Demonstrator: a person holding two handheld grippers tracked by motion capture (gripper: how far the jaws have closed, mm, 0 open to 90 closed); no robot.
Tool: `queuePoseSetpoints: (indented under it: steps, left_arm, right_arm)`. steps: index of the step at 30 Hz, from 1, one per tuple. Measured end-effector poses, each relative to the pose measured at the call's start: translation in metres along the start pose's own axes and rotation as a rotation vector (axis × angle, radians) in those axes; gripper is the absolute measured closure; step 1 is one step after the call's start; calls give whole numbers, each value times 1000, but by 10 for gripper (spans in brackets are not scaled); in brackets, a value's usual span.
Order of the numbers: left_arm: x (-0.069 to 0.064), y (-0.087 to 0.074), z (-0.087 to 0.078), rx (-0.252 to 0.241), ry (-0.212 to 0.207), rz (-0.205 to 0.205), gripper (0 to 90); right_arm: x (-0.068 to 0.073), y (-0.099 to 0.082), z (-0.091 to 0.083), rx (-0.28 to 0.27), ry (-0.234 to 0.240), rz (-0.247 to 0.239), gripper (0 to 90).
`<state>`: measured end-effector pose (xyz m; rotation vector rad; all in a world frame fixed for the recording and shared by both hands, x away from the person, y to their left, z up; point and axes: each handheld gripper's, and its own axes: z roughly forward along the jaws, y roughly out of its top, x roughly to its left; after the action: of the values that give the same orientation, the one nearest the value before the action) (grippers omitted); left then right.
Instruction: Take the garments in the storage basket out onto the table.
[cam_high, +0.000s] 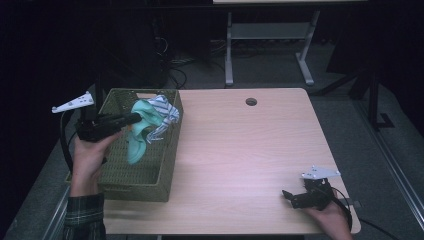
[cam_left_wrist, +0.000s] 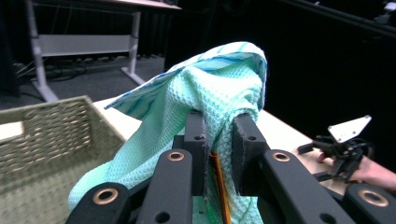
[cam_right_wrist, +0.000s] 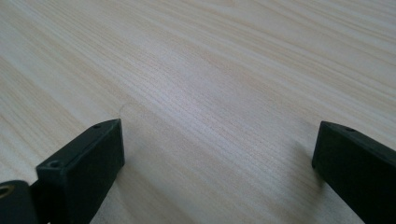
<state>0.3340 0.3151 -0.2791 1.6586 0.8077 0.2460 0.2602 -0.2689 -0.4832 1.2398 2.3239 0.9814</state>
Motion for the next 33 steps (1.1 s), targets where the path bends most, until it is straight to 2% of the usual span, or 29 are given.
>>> queuePoseSetpoints:
  steps: [17, 24, 33]
  left_arm:
    - [-23, 8, 31, 11, -90, 15, 781]
    - [-37, 10, 53, 32, -143, 34, 784]
    - [-49, 11, 73, 51, -185, 48, 785]
  right_arm:
    - [0, 0, 0, 0, 0, -1, 18]
    - [0, 0, 0, 0, 0, -1, 17]
    - [0, 0, 0, 0, 0, 0, 17]
